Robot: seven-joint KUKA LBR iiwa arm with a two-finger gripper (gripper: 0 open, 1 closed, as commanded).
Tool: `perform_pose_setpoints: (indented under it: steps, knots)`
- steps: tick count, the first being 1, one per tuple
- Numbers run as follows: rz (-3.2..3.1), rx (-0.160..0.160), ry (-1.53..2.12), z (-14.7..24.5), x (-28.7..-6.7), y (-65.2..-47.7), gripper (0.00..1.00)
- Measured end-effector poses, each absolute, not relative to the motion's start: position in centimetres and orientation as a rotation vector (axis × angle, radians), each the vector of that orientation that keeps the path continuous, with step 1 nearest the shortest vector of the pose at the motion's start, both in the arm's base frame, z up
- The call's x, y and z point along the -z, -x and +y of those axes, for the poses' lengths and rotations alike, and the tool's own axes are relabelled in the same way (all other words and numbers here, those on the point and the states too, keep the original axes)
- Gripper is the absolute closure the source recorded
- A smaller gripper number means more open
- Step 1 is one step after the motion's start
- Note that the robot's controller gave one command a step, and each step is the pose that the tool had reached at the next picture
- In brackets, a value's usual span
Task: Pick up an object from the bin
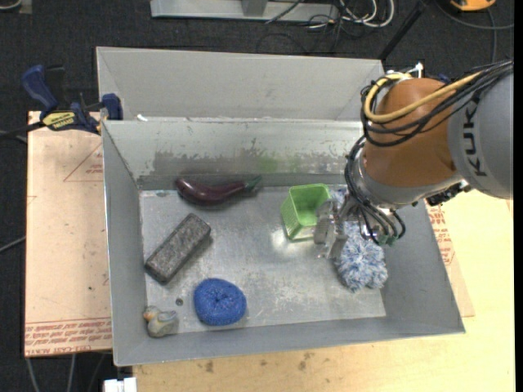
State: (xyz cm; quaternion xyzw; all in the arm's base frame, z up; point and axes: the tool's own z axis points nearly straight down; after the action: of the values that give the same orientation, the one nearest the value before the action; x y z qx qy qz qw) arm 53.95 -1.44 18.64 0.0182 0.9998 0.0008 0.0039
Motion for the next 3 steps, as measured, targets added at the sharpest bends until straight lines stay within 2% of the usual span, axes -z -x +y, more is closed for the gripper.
perform_pose_setpoints:
  steps: [1, 2, 3]
  knots:
    - [3.136, -0.001, -0.059, -3.5, -17.5, -55.2, 0.0]
    - [3.136, -0.001, -0.112, -5.7, -16.2, -58.1, 0.0]
    - [3.131, 0.0, -0.125, -6.4, -15.0, -59.7, 0.0]
